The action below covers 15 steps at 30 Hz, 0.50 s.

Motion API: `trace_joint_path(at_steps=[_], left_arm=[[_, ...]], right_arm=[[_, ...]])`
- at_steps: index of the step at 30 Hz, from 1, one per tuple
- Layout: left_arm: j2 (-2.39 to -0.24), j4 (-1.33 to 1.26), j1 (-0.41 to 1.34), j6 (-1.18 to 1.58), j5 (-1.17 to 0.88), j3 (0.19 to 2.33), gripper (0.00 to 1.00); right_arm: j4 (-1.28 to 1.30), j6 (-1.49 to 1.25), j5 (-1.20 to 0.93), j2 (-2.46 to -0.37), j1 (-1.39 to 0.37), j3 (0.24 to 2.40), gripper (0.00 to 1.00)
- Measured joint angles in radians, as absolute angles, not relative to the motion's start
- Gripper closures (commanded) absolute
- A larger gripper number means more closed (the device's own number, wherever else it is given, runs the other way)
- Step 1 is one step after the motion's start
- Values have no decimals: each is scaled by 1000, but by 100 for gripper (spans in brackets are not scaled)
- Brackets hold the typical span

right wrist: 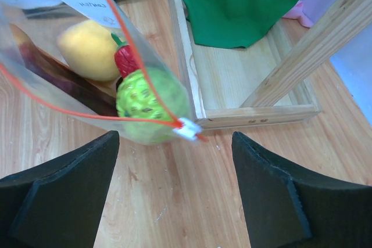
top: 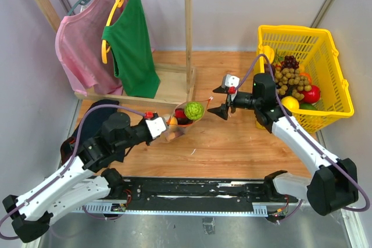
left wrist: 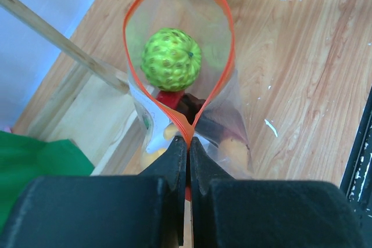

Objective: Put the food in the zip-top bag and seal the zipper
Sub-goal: Adjust the zipper food storage bag at the center of the board.

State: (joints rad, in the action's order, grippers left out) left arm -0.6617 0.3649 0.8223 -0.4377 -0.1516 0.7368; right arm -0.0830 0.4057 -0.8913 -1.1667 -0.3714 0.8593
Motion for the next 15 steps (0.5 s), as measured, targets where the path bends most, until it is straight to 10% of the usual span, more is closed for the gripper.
trace_joint_path(at_steps=[15], left_arm=[[-579, 301, 822, -495, -204, 673, 100]], right_arm=[[-51, 537, -988, -1281, -433, 878, 38]])
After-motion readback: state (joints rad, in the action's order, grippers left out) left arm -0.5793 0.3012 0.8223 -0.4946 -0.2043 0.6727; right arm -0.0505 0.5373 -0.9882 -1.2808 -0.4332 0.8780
